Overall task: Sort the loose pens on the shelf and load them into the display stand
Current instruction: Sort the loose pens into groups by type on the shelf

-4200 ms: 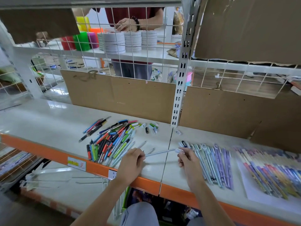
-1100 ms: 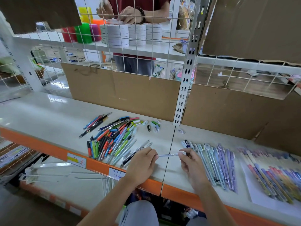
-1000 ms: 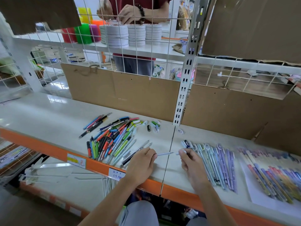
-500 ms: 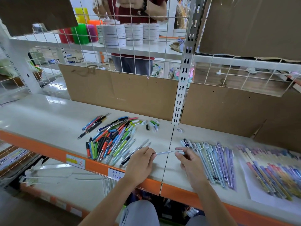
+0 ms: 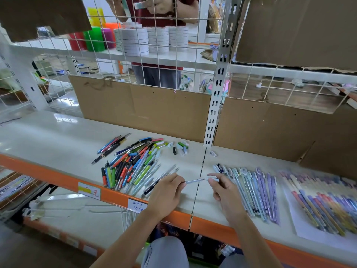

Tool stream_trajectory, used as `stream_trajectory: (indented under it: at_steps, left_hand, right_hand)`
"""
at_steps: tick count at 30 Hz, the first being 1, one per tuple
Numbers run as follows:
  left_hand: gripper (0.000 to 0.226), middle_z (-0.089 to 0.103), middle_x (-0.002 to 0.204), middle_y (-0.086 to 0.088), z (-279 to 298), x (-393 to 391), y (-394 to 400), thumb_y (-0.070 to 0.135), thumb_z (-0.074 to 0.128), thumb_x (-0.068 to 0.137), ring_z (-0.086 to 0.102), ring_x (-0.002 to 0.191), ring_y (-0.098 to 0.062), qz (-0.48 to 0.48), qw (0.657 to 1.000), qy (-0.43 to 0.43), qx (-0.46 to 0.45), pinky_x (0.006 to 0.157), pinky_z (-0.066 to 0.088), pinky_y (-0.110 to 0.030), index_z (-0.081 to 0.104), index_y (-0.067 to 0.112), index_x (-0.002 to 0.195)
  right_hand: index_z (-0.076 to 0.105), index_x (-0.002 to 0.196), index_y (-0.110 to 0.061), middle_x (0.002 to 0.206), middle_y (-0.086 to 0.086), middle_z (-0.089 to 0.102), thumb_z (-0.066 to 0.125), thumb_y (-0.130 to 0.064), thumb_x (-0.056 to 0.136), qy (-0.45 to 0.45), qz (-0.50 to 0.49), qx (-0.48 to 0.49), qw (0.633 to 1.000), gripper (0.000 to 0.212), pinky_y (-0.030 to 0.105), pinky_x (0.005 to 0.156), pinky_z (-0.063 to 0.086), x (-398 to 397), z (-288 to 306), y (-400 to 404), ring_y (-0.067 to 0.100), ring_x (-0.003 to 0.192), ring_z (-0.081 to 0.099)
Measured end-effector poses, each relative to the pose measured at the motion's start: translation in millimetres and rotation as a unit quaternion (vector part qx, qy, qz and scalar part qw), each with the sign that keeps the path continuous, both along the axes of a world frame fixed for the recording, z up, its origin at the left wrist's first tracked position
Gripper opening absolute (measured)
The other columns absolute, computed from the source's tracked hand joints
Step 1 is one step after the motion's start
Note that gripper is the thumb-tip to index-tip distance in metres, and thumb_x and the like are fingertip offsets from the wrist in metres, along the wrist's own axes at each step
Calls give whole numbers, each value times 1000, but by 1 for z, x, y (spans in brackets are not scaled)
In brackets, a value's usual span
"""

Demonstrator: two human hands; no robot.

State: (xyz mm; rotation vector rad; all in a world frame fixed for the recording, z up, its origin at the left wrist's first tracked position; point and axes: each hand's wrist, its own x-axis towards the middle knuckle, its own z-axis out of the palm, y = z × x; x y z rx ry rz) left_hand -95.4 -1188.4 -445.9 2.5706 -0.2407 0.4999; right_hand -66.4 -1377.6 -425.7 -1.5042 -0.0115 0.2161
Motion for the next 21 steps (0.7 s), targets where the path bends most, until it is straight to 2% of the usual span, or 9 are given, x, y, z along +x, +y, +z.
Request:
stream_trajectory:
  at_steps: [4,12,16,19,21]
  left_hand:
    - [24,59,84,-2,1,-1,-1,25,44,96,53,74,-20,-3,1000,-4,3,65,44,-33,61,9,91]
    - [29,58,81,0,1,-2,0,29,41,93,54,69,-19,-3,1000,-6,-4,60,46,-33,63,10,89]
    - [28,58,84,0,1,-1,0,28,42,96,54,73,-19,0,1000,-3,8,64,45,-33,64,11,92]
    - [26,58,84,0,0,-1,0,27,43,97,52,72,-18,8,1000,-3,8,62,42,-31,63,11,93]
    - [31,57,81,1,0,-1,-1,32,39,97,52,68,-17,12,1000,-10,3,58,41,-30,62,12,90]
  right_hand:
    - [68,95,-12,59,-3,30,56,-9,93,17,-10,29,999,13,22,50,25,2,-2,-1,9,53,27]
    - [68,98,-12,56,-5,30,57,-10,92,7,4,1,1000,12,22,49,24,1,-1,-2,10,51,25]
    - [66,98,-10,59,-4,30,60,-6,89,15,8,10,1000,11,20,49,26,2,0,-3,11,51,26]
    - [65,97,-8,62,-3,36,61,-8,89,19,7,9,1000,9,18,50,30,2,0,-3,11,53,30]
    - [64,95,-7,64,-3,47,62,-16,90,16,5,-4,1000,10,20,58,36,0,1,-1,12,57,40]
